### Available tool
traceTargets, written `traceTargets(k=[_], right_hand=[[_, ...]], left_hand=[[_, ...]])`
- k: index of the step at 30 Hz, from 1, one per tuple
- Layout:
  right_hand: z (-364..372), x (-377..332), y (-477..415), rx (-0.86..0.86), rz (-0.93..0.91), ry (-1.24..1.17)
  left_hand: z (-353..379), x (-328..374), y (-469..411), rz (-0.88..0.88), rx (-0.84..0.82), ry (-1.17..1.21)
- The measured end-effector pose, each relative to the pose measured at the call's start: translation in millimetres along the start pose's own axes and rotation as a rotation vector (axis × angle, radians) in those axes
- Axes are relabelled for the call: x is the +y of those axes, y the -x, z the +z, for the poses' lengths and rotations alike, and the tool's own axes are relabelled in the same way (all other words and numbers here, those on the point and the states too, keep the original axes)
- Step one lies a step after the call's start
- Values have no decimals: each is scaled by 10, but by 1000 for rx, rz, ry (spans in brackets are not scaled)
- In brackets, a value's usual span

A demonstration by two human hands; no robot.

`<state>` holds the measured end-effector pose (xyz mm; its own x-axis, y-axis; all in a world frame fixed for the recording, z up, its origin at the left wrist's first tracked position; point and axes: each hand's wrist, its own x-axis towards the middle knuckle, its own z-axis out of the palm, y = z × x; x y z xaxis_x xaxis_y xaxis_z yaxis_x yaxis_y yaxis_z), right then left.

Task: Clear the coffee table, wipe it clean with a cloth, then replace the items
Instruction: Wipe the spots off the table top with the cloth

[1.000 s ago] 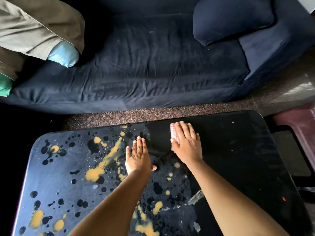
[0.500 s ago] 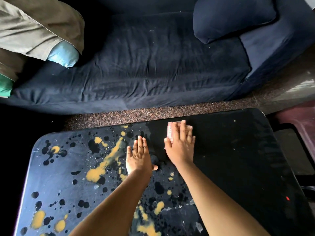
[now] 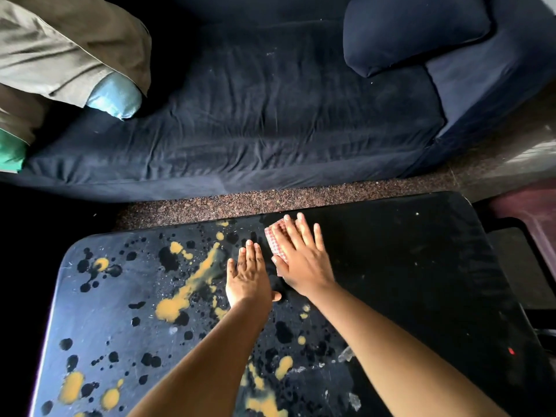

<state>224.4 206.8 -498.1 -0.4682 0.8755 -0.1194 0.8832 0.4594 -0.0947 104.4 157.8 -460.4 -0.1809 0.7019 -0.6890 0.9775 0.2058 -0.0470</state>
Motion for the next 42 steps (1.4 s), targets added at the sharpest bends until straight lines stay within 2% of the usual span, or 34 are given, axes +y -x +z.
traceTargets(k=[2,5,7,9,13,15,19,21,24,26,27,30,32,34,37,39,40,42], right_hand=[[-58,217,-89,0,-48,84],[-81,333,-265,-38,226,40],[-77,184,-350,-18,330,-48],[-83,-12,-424,-12,288,-107],[-91,-107,-493,-99,37,-100],[-76,77,-447,-87,38,-76],[-32,314,-159,37,438,-149],[50,94,15,97,321,-177],[118,-113,240,13,-88,-167],[124,105,335,-26,-146,-114],[126,244,368,-36,-65,-108],[80,435,419,34,377,-159],[63,222,387,71,503,-179],[86,-46,378,68,346,-196],[123,-12,488,-17,-77,-109],[143,286,595,-25,-152,-48],[134,407,650,-25,-69,-50],[108,492,719,1,242,-131]], left_hand=[[-3,1,6,2,-8,-8],[-9,-4,6,4,-7,-12],[-15,-4,4,6,-17,-17],[-17,3,-7,5,-32,-31],[-30,30,-20,-10,-67,-43],[-35,39,-9,-11,-66,-35],[-25,24,3,-16,-50,-39],[0,30,1,-22,-42,-71],[-17,28,2,-15,-55,-99],[-6,31,-1,-4,-41,-83],[-5,24,6,5,-30,-84],[-5,-11,22,17,-14,-90],[-9,-11,22,21,-12,-131],[7,-16,40,37,11,-97],[36,-24,34,59,65,75],[9,-16,47,51,24,-10],[1,-19,50,43,10,-38],[-11,-24,32,36,9,-62]])
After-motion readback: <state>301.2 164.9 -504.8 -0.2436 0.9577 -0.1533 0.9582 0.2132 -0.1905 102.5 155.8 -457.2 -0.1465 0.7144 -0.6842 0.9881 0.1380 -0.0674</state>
